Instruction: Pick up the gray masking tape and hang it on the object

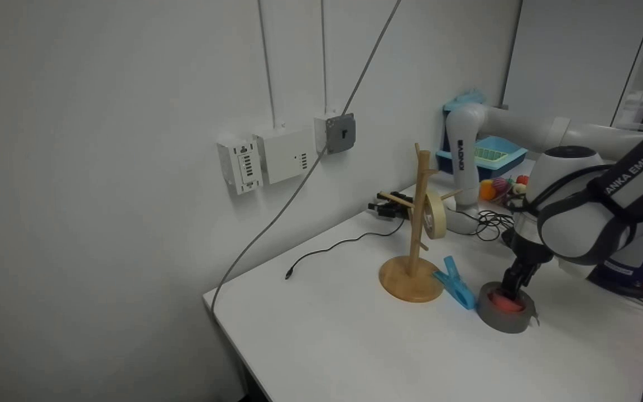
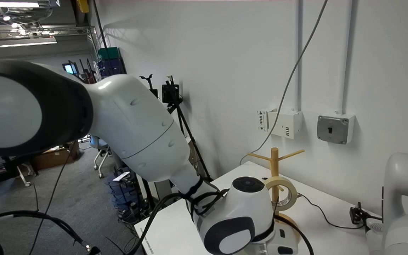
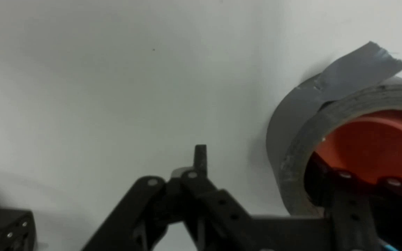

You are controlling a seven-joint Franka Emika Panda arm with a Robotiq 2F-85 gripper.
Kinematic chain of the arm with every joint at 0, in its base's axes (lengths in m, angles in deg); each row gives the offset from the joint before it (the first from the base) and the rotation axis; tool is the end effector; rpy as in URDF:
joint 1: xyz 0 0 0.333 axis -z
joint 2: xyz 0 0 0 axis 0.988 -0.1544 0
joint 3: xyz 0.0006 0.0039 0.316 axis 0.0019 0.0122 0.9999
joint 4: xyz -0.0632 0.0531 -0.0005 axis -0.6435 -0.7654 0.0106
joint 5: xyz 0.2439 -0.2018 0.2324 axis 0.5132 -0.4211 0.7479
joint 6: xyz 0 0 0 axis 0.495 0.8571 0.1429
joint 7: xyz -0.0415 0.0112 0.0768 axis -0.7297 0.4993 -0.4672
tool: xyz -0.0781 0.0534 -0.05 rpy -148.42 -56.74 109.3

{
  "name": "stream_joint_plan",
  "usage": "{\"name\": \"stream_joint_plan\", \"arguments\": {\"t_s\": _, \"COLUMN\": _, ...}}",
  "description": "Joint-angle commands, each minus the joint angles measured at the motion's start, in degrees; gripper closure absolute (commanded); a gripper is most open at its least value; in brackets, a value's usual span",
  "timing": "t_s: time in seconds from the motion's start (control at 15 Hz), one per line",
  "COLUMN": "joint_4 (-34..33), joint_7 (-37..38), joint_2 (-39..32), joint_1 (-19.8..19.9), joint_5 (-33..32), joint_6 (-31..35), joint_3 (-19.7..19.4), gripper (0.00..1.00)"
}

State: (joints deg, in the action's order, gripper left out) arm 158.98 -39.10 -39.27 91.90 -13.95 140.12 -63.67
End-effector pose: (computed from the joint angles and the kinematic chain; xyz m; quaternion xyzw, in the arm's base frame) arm 0.5663 -0.1588 0.1017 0.9986 -0.0259 0.0287 0.0361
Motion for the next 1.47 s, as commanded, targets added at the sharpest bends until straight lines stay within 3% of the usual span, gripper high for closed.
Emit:
{"name": "stream_joint_plan", "arguments": {"t_s": 0.0, "joint_4": -0.47, "joint_7": 0.13, "joint_2": -0.19, "joint_1": 1.27, "joint_5": -0.29, "joint_6": -0.06, "joint_3": 0.73, "gripper": 0.66}}
{"name": "stream_joint_plan", "arguments": {"t_s": 0.33, "joint_4": -0.04, "joint_7": 0.56, "joint_2": 0.80, "joint_1": 0.85, "joint_5": -0.42, "joint_6": -0.43, "joint_3": 0.45, "gripper": 0.99}}
{"name": "stream_joint_plan", "arguments": {"t_s": 0.87, "joint_4": 1.38, "joint_7": 3.02, "joint_2": 5.10, "joint_1": -1.77, "joint_5": -0.39, "joint_6": -5.72, "joint_3": 0.46, "gripper": 0.96}}
{"name": "stream_joint_plan", "arguments": {"t_s": 1.4, "joint_4": 2.03, "joint_7": 4.34, "joint_2": 11.59, "joint_1": -4.62, "joint_5": -1.21, "joint_6": -16.50, "joint_3": 0.55, "gripper": 0.96}}
